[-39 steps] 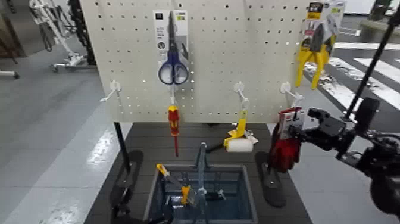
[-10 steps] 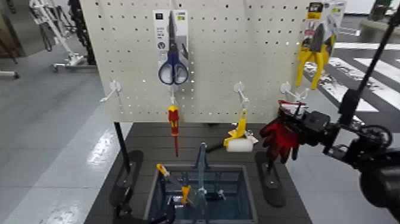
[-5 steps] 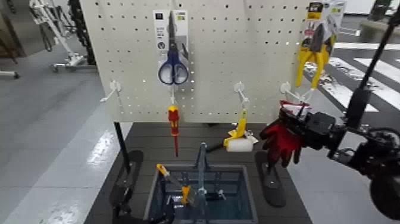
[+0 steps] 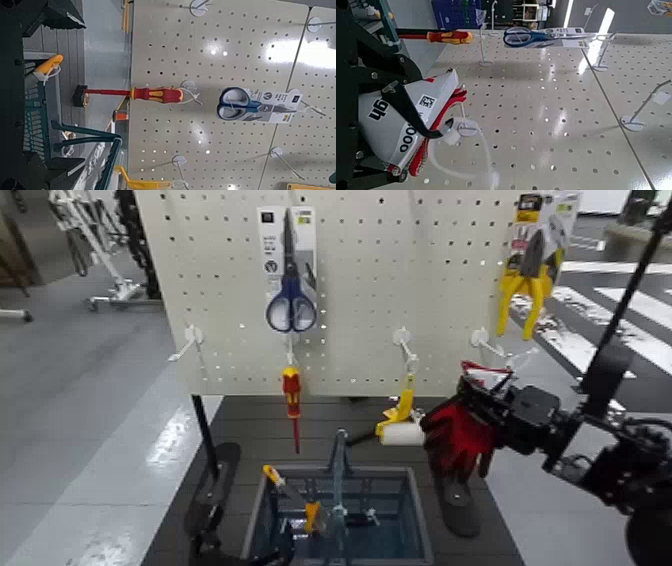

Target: Put the red colored gloves into the crate.

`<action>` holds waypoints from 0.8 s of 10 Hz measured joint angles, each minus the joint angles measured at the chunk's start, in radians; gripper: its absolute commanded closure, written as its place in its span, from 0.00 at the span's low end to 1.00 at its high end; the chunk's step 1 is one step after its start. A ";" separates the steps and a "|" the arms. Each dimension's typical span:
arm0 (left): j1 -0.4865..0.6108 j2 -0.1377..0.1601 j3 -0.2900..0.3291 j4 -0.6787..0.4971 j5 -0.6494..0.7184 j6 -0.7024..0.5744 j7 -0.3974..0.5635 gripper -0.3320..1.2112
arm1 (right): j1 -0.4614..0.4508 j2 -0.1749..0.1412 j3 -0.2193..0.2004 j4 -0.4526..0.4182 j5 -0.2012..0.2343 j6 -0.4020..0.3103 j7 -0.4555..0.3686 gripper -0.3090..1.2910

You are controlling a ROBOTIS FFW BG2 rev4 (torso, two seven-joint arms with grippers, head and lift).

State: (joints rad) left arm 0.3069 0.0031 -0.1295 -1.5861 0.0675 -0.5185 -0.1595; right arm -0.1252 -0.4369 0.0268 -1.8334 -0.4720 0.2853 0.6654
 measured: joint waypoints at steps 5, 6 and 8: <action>-0.001 0.000 -0.010 0.000 0.000 0.003 0.004 0.27 | 0.090 0.071 0.059 -0.066 -0.075 0.025 -0.036 0.96; -0.002 0.000 -0.013 0.000 0.000 0.004 0.005 0.27 | 0.099 0.080 0.073 -0.060 -0.088 0.024 -0.037 0.96; -0.003 0.000 -0.018 0.000 0.000 0.005 0.007 0.27 | 0.107 0.097 0.104 -0.034 -0.110 0.007 -0.030 0.96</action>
State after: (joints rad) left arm 0.3039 0.0031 -0.1477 -1.5861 0.0675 -0.5139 -0.1525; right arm -0.0187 -0.3399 0.1313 -1.8672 -0.5820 0.2923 0.6349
